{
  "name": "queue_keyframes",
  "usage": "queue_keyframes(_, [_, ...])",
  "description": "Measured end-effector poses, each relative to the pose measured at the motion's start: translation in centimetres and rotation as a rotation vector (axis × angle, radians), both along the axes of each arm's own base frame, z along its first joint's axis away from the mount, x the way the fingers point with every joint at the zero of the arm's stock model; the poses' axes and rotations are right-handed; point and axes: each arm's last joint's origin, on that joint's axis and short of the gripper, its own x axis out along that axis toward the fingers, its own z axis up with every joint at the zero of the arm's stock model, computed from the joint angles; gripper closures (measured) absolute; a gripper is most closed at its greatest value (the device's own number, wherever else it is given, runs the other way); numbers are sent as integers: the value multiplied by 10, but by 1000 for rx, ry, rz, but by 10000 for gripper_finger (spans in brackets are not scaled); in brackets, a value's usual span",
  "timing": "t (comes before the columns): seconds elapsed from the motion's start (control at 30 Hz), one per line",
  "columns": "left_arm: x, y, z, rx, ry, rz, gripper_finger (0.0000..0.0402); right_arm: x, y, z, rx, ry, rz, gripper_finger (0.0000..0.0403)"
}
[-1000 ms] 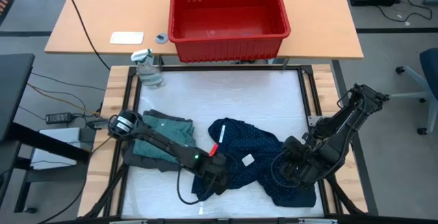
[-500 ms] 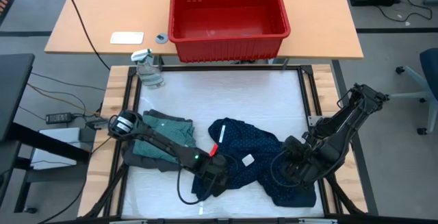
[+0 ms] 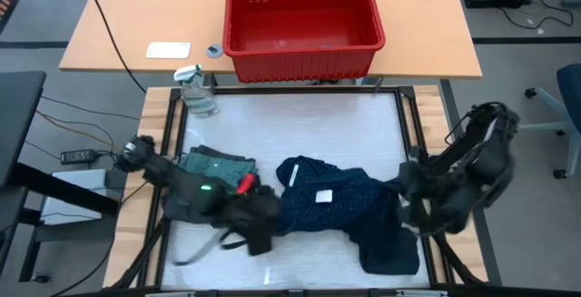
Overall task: Fold Laundry from Bin
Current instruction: Fold the blue polo shirt on the table
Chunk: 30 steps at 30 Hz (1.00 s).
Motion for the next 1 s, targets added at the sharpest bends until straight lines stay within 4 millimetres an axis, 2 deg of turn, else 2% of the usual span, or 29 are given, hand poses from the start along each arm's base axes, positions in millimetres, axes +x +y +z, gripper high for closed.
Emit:
queue_keyframes(0.1, [-20,-7,37,62,-124,-116,400,-7,2,31,-7,-99,191,400])
queue_keyframes(0.23, [-43,-7,77,-1,-251,-147,401,-19,4,74,38,-274,397,400])
queue_keyframes(0.5, [-84,-17,139,-85,-492,-241,401,-54,-8,151,187,-659,697,400])
queue_keyframes(0.6, [-89,-23,164,-134,-672,-292,401,-63,-10,168,214,-777,792,400])
queue_keyframes(0.73, [-101,-40,199,-126,-983,-438,401,-70,-6,193,235,-1024,927,400])
queue_keyframes(0.83, [-110,-46,212,-78,-1120,-496,401,-75,-5,204,210,-1160,961,400])
queue_keyframes(0.93, [-112,-47,215,-44,-1157,-510,401,-76,-7,204,159,-1152,892,400])
queue_keyframes(1.0, [-112,-45,212,-17,-1117,-476,401,-75,-12,197,89,-1063,802,400])
